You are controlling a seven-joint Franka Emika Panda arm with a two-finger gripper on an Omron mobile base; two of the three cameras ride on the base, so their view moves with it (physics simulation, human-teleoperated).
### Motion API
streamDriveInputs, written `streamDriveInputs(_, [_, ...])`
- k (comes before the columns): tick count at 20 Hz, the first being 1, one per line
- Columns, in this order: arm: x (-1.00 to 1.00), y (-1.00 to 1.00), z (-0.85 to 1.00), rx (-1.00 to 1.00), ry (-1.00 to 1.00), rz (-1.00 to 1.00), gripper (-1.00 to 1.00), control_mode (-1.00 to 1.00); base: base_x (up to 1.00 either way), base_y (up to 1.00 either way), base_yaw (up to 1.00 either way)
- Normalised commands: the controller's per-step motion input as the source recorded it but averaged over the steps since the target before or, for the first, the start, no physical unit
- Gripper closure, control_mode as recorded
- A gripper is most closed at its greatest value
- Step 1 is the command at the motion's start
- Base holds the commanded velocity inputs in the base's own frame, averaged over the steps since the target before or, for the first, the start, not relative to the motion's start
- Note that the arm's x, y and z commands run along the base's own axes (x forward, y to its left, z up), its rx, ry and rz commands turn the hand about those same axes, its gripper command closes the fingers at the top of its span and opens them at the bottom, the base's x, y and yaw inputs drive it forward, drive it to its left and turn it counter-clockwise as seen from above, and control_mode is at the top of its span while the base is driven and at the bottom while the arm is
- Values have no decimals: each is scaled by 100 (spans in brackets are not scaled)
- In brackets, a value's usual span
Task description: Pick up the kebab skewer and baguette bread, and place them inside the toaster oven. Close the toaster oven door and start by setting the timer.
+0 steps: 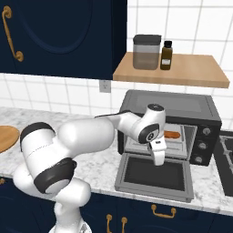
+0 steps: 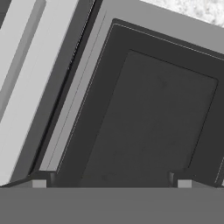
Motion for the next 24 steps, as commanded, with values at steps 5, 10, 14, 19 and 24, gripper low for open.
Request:
streamDriveInputs(5, [24,20,-11,0,-2,0,-100,-100,0,0,0])
streamDriveInputs(10, [-2,11,1,0,0,0,-100,-100,0,0,0])
streamDriveInputs(14, [-71,-12,0,0,0,2,-100,-100,0,0,0])
streamDriveInputs(19, [-100,-21,4,0,0,5,-100,-100,0,0,0])
streamDriveInputs(24, [-100,-8,13,0,0,34,-100,-100,0,0,0])
